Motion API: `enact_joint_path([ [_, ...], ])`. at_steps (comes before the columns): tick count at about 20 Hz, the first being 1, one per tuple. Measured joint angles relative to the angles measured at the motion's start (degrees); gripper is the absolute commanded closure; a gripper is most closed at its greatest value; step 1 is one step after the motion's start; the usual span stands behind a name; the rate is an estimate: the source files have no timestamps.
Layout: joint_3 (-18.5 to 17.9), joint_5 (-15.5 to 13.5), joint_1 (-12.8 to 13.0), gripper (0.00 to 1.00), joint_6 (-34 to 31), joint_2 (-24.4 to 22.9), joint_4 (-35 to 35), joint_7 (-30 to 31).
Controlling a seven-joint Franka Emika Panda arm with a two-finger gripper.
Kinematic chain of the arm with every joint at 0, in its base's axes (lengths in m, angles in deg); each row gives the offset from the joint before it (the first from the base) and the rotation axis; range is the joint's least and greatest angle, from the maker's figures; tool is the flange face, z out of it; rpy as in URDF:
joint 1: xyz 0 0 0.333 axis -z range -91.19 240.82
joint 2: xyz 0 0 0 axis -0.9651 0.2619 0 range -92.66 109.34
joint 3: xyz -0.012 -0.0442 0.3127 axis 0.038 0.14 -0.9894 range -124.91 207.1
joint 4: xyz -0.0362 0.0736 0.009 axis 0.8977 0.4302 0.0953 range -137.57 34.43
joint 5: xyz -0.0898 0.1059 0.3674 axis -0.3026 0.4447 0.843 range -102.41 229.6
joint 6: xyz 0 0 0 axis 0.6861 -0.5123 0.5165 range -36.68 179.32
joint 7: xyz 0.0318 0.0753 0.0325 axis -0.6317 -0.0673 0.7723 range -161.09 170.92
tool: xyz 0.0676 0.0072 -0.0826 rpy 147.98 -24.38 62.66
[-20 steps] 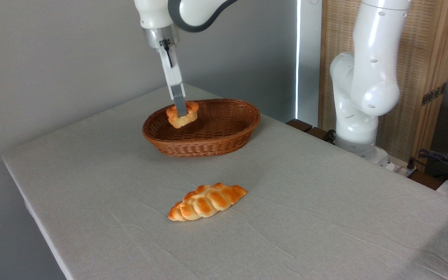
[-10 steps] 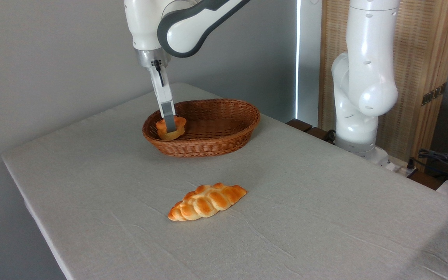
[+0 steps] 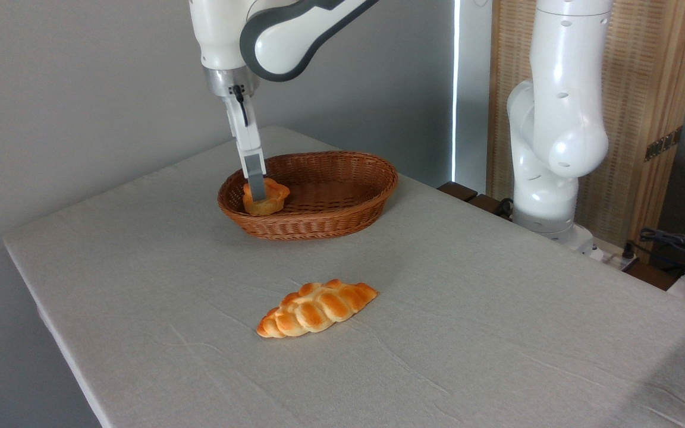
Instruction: Put bread into the basket
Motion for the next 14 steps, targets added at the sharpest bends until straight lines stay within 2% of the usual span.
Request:
enact_joint_path([
  [4, -2.2, 0.0, -2.9, 0.00, -7.8, -1.4, 7.9, 0.1],
  [6, -5.5, 0.0, -5.8, 0.00, -9.8, -1.6, 12.9, 0.1],
  [9, -11.6, 0.2, -8.0, 0.00, -10.7, -1.4, 16.9, 0.1],
  [11, -16.2, 2.3, -9.7, 0.00, -11.3, -1.2, 17.9, -0.1],
  [12, -16.4, 2.5, -11.3, 0.00, -11.9, -0.9, 18.3, -0.1],
  [14, -14.9, 2.4, -16.6, 0.00, -16.8, 0.4, 21.3, -0.1],
])
